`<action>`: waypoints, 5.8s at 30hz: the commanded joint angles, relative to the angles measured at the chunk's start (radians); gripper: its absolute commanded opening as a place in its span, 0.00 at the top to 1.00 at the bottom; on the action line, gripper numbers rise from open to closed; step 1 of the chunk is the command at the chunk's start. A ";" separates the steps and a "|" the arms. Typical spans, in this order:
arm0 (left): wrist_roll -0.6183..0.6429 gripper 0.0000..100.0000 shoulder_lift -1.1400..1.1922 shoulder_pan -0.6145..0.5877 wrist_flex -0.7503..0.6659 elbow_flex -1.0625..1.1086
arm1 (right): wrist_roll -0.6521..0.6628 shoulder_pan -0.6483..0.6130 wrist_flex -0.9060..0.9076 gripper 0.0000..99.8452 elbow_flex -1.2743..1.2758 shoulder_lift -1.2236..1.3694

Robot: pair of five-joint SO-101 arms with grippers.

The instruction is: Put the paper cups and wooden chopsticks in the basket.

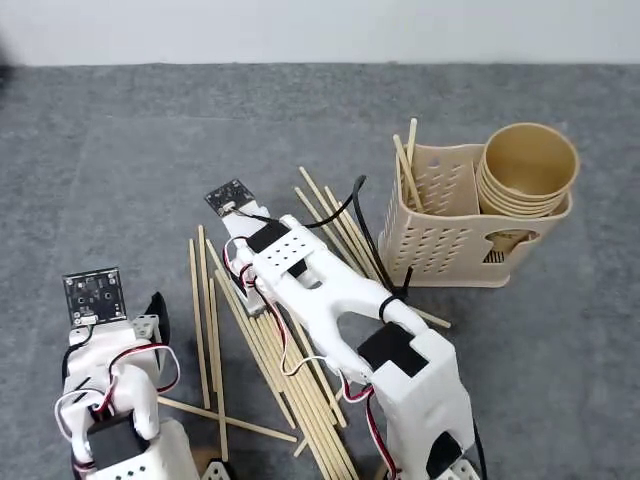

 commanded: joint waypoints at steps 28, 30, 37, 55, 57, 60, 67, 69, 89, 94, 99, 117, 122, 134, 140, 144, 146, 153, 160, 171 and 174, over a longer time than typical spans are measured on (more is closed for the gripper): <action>0.000 0.77 -0.015 0.000 -0.018 -0.008 | 0.206 0.064 0.219 0.99 -0.041 -0.415; 0.000 0.77 -0.015 0.000 -0.018 -0.008 | 0.212 0.077 0.239 0.99 -0.041 -0.503; 0.000 0.77 -0.015 0.000 -0.018 -0.008 | 0.264 0.165 0.199 0.99 -0.049 -0.799; 0.000 0.77 -0.015 0.000 -0.018 -0.008 | 0.304 0.470 -0.320 0.99 -0.078 -1.135; 0.000 0.77 -0.015 0.000 -0.018 -0.008 | 0.304 0.492 -0.381 0.99 -0.078 -1.142; 0.000 0.77 -0.015 0.000 -0.018 -0.008 | 0.304 0.526 -0.446 0.99 -0.077 -1.141; 0.000 0.77 -0.015 0.000 -0.023 -0.001 | 0.307 0.616 -0.677 0.99 0.210 -1.176; 0.000 0.77 -0.015 0.000 -0.023 0.001 | 0.311 0.621 -0.794 0.99 0.362 -1.222; -0.025 0.77 -0.015 0.000 -0.023 0.001 | 0.311 0.613 -0.891 0.84 0.729 -1.342; -0.025 0.77 -0.015 0.000 -0.023 0.001 | 0.305 0.576 -0.604 0.85 0.523 -1.336; -0.025 0.77 -0.015 0.000 -0.023 0.001 | 0.305 0.452 -0.265 0.85 0.381 -1.334; -0.025 0.77 -0.015 0.000 -0.023 0.001 | -0.005 0.050 0.259 0.85 0.396 -0.860; -0.025 0.77 -0.015 0.000 -0.023 0.001 | -0.068 -0.021 0.174 0.85 0.394 -0.680; -0.026 0.77 -0.015 0.000 -0.023 0.001 | -0.137 -0.156 0.030 0.72 0.390 -0.418; -0.026 0.77 -0.015 0.000 -0.023 0.001 | -0.137 -0.166 -0.035 0.73 0.394 -0.386; -0.026 0.77 -0.015 0.000 -0.023 0.001 | -0.137 -0.162 -0.053 0.73 0.394 -0.328; -0.026 0.77 -0.015 -0.002 -0.023 0.001 | -0.137 -0.148 -0.054 0.73 0.394 -0.291; -0.026 0.77 -0.015 -0.002 -0.023 0.001 | -0.129 -0.065 -0.053 0.88 0.391 -0.226; -0.026 0.77 -0.015 -0.002 -0.023 0.001 | -0.075 -0.042 -0.045 0.89 0.402 -0.228; -0.026 0.77 -0.015 -0.002 -0.023 0.001 | -0.014 0.027 -0.047 0.99 0.397 -0.231; -0.026 0.77 -0.015 -0.002 -0.023 0.001 | 0.011 0.048 -0.050 0.99 0.394 -0.236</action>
